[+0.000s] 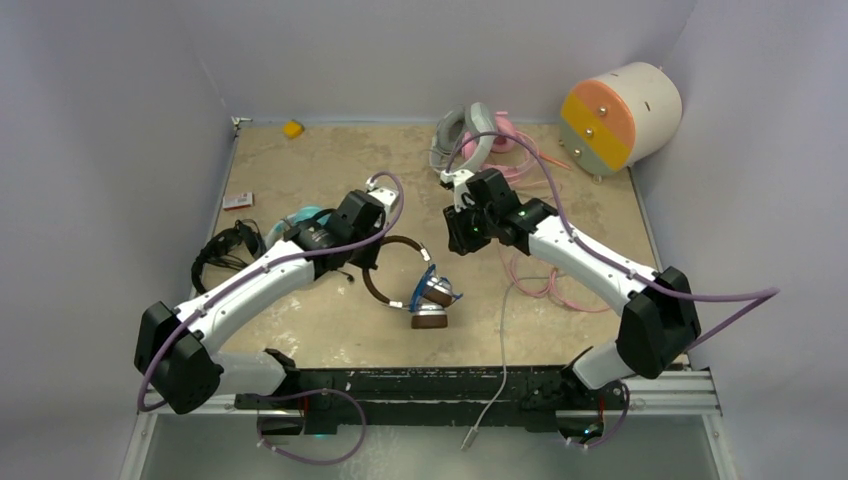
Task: Wrap the headphones
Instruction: Place the headphones at the center of the board.
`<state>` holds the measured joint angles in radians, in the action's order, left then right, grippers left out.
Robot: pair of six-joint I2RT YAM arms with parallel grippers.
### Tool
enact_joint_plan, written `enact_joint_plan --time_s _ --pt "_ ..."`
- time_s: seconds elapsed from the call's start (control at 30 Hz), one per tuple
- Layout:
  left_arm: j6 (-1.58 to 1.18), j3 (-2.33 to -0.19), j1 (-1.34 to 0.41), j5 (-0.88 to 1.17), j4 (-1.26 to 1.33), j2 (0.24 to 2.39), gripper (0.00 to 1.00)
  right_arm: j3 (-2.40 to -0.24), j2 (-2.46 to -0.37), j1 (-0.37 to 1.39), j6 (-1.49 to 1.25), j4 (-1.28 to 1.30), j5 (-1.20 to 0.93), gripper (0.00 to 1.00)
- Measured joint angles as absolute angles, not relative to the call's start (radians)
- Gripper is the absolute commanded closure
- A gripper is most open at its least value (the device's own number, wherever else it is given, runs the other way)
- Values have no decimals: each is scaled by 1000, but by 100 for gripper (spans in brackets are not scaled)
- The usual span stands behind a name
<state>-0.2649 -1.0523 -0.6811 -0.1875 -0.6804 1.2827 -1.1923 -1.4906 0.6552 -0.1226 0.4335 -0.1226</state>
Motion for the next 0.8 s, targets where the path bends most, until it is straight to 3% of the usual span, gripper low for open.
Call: enact_joint_plan --time_s 0.2,0.37,0.8 --pt "-331 -1058 -658 -80 -706 1283 100 -1111 -1431 635 -145 376 -116 65" --pt "-433 -1021 -506 90 -664 1277 100 -1034 -1306 635 -171 309 -81 65" --pt "-682 -864 -346 125 -570 1311 100 -894 -1131 635 -214 164 -22 64"
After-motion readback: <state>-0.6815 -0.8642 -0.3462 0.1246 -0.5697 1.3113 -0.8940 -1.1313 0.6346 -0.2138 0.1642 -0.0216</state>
